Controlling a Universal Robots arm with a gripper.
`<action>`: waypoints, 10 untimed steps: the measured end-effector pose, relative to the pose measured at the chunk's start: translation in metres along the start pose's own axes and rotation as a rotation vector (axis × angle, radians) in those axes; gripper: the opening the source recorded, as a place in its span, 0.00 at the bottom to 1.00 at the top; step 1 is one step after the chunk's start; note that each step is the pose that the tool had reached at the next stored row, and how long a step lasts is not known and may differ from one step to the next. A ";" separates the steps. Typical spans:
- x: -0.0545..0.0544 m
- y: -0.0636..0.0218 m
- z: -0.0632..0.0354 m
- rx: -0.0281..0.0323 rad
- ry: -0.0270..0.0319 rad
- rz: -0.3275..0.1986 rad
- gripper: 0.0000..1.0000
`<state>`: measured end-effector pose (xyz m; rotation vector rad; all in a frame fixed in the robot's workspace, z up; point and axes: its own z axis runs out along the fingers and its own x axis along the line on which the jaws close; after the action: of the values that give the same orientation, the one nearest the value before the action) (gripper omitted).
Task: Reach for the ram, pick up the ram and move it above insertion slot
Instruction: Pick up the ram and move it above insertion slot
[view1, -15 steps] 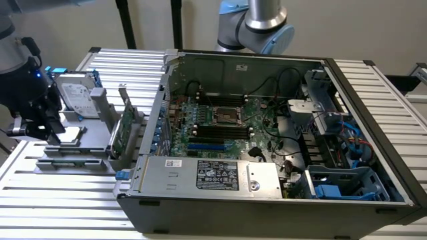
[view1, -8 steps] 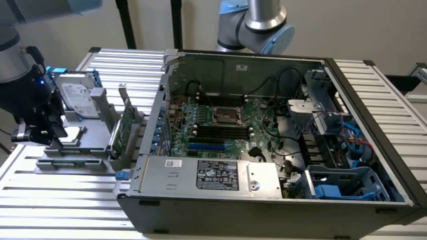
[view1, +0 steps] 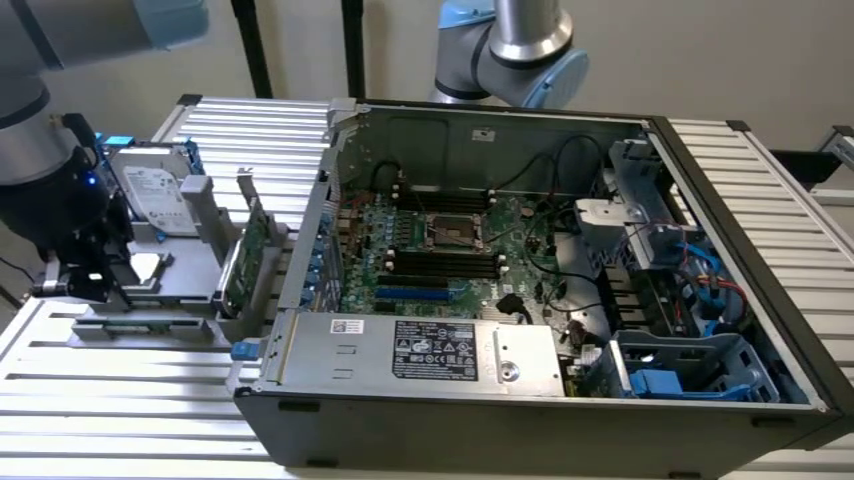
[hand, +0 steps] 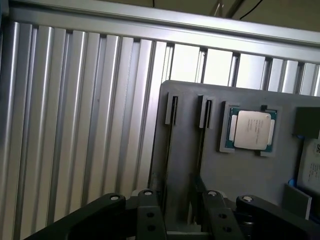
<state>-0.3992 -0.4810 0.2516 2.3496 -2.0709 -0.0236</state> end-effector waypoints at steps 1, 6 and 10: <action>0.000 0.0000 0.0018 0.0000 0.0000 0.000 0.36; 0.002 -0.0013 0.0107 -0.0001 0.0001 0.000 0.36; 0.003 -0.0042 0.0181 0.0000 -0.0001 0.005 0.36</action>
<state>-0.3950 -0.4833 0.2334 2.3445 -2.0767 -0.0237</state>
